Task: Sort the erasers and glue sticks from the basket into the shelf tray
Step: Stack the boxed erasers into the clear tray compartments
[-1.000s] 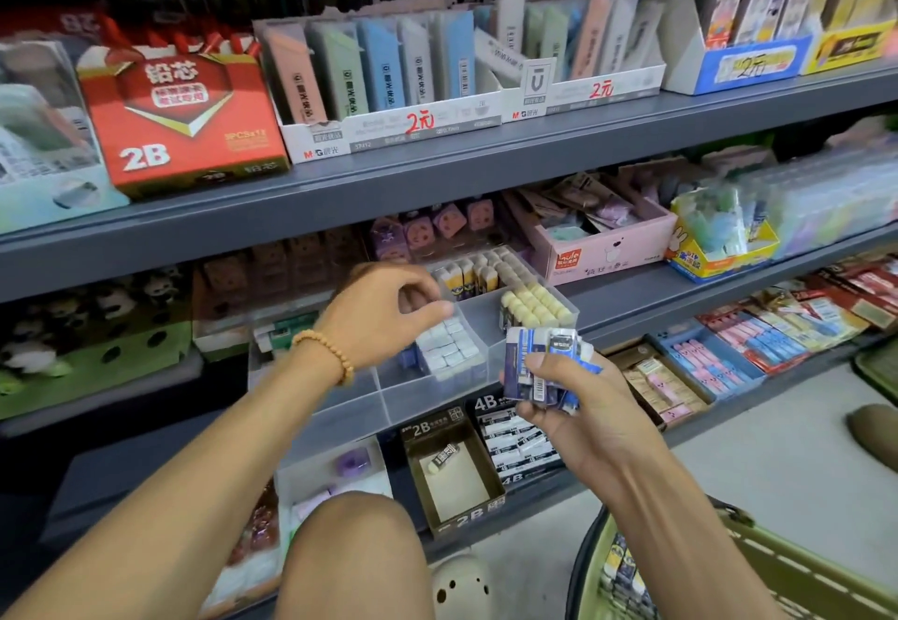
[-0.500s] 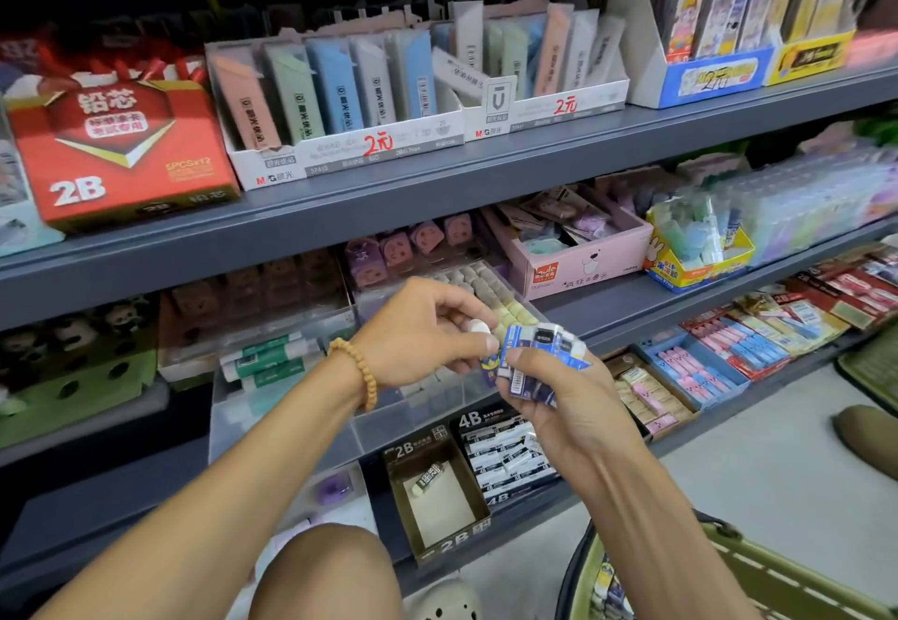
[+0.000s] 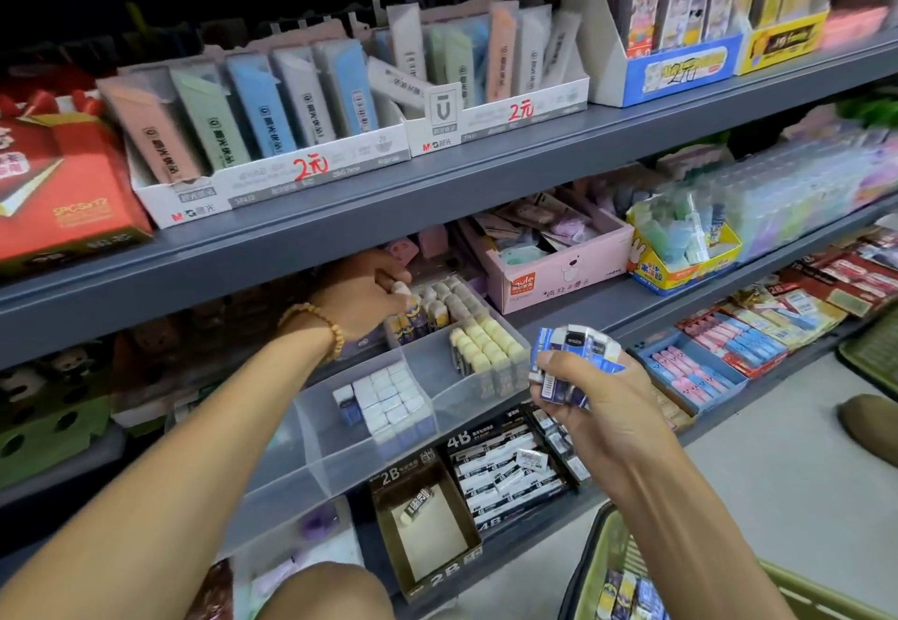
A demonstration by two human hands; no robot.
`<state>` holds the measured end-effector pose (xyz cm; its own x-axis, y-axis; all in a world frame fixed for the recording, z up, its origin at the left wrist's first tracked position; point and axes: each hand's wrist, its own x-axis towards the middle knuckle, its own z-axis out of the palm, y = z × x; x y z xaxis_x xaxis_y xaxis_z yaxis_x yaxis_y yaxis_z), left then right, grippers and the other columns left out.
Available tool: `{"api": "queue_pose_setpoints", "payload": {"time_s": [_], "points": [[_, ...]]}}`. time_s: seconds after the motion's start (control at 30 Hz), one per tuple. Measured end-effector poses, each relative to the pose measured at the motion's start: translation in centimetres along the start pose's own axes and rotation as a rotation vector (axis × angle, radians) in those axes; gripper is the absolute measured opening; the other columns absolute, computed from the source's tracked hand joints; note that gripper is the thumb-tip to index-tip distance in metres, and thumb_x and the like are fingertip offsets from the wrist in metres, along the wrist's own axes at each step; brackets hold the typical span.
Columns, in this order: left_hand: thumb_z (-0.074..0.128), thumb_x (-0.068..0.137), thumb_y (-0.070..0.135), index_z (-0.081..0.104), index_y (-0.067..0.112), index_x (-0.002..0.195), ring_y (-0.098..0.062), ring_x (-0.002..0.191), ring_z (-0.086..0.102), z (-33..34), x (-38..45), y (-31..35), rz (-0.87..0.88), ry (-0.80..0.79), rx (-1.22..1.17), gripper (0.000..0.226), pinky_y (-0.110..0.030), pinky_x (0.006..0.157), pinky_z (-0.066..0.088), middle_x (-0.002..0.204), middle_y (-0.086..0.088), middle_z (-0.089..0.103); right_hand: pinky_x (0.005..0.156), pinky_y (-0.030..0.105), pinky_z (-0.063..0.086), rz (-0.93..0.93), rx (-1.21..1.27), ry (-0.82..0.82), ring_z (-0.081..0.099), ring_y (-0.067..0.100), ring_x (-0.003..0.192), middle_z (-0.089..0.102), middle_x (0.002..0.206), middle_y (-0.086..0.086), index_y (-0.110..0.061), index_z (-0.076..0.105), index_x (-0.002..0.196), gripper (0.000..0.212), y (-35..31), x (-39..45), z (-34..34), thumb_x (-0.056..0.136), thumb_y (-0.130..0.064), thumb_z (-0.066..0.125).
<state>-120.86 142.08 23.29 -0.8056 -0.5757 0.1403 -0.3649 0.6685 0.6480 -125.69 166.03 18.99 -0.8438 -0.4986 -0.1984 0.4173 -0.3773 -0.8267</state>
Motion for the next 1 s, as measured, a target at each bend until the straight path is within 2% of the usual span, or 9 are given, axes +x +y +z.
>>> {"api": "queue_pose_setpoints", "payload": {"time_s": [0.17, 0.33, 0.5, 0.67, 0.8, 1.0], "points": [[0.081, 0.071, 0.008, 0.068, 0.018, 0.078, 0.004, 0.054, 0.055, 1.4, 1.2, 0.8, 0.071, -0.1, 0.072, 0.018, -0.008, 0.054, 0.044, 0.069, 0.005, 0.066, 0.051, 0.026, 0.054, 0.004, 0.006, 0.022, 0.065, 0.015, 0.059, 0.069, 0.066, 0.004, -0.007, 0.063, 0.094, 0.024, 0.0, 0.6, -1.1, 0.081, 0.011, 0.068], [0.079, 0.074, 0.013, 0.066, 0.025, 0.08, -0.001, 0.065, 0.057, 3.0, 2.0, 0.8, 0.085, -0.161, 0.166, 0.018, -0.011, 0.059, 0.043, 0.079, 0.006, 0.067, 0.052, 0.026, 0.055, 0.013, 0.006, 0.011, 0.065, 0.016, 0.061, 0.069, 0.069, 0.005, -0.007, 0.063, 0.095, 0.024, -0.1, 1.0, -1.6, 0.081, 0.011, 0.068], [0.075, 0.073, 0.011, 0.064, 0.024, 0.073, -0.007, 0.068, 0.059, 4.3, 2.3, 0.5, 0.125, -0.138, 0.218, 0.018, -0.02, 0.063, 0.047, 0.072, 0.01, 0.063, 0.053, 0.026, 0.055, 0.021, -0.008, -0.007, 0.066, 0.014, 0.059, 0.069, 0.072, 0.006, -0.006, 0.063, 0.097, 0.025, 0.2, 1.1, -1.6, 0.08, 0.011, 0.069], [0.074, 0.075, 0.006, 0.069, 0.015, 0.079, -0.003, 0.065, 0.056, 4.9, 2.4, -0.2, 0.129, -0.105, 0.179, 0.011, -0.017, 0.061, 0.044, 0.072, 0.008, 0.064, 0.053, 0.025, 0.055, 0.035, -0.003, -0.005, 0.066, 0.014, 0.058, 0.069, 0.072, 0.007, -0.003, 0.063, 0.102, 0.027, 0.7, 1.2, -1.8, 0.08, 0.012, 0.068], [0.077, 0.075, 0.008, 0.068, 0.022, 0.079, -0.005, 0.07, 0.058, 4.8, 2.2, -0.5, 0.114, -0.108, 0.128, 0.018, -0.016, 0.065, 0.045, 0.081, 0.003, 0.068, 0.053, 0.026, 0.055, 0.03, -0.014, -0.024, 0.065, 0.014, 0.058, 0.07, 0.071, 0.006, -0.005, 0.063, 0.099, 0.026, 0.7, 1.3, -1.7, 0.08, 0.012, 0.068], [0.077, 0.079, 0.012, 0.067, 0.03, 0.081, -0.002, 0.075, 0.059, 3.6, 1.6, -0.3, 0.1, -0.185, 0.062, 0.02, -0.02, 0.076, 0.049, 0.087, 0.008, 0.068, 0.054, 0.026, 0.055, 0.03, -0.049, -0.046, 0.065, 0.017, 0.062, 0.069, 0.077, 0.01, -0.008, 0.063, 0.096, 0.028, 0.8, 1.1, -1.5, 0.08, 0.013, 0.068]]}}
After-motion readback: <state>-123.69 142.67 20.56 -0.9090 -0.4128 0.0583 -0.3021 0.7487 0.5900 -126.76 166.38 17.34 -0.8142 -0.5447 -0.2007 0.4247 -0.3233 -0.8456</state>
